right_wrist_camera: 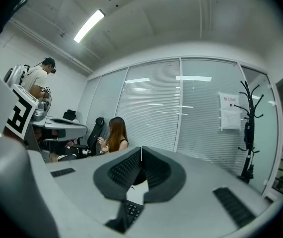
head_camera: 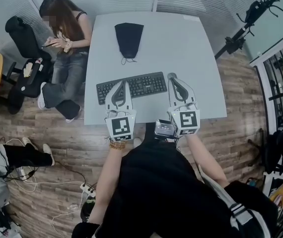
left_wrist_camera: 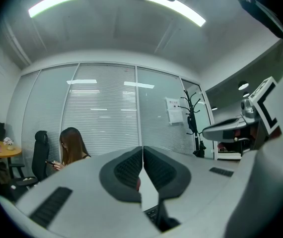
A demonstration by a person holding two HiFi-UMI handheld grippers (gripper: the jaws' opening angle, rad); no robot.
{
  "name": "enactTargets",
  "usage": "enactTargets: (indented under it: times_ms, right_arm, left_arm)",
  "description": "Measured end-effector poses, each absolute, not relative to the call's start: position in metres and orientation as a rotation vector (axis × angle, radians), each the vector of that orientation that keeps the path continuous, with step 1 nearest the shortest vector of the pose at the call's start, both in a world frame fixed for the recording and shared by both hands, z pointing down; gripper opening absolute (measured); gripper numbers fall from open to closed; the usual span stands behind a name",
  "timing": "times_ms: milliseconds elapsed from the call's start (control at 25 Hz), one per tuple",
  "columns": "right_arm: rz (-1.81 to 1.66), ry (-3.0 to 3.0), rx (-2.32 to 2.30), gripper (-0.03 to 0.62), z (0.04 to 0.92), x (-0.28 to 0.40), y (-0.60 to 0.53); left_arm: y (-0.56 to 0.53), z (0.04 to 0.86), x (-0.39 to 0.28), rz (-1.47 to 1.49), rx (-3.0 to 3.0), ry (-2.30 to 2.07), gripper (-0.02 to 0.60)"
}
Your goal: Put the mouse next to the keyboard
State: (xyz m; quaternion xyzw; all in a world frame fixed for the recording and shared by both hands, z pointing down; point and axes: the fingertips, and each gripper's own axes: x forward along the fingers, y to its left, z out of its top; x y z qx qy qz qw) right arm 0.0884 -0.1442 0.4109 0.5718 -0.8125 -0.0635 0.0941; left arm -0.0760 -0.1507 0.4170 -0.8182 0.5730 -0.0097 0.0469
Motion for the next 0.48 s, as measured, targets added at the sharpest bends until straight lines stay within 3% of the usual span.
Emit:
enactTargets:
  times_ms: [480]
  right_arm:
    - [-0.167,-2.384,1.699,-0.002,0.4182,0.0965,-0.1446]
  left_arm:
    - [-0.1504,0.4251,-0.0657,-0.058,-2.527,1.722,0.015]
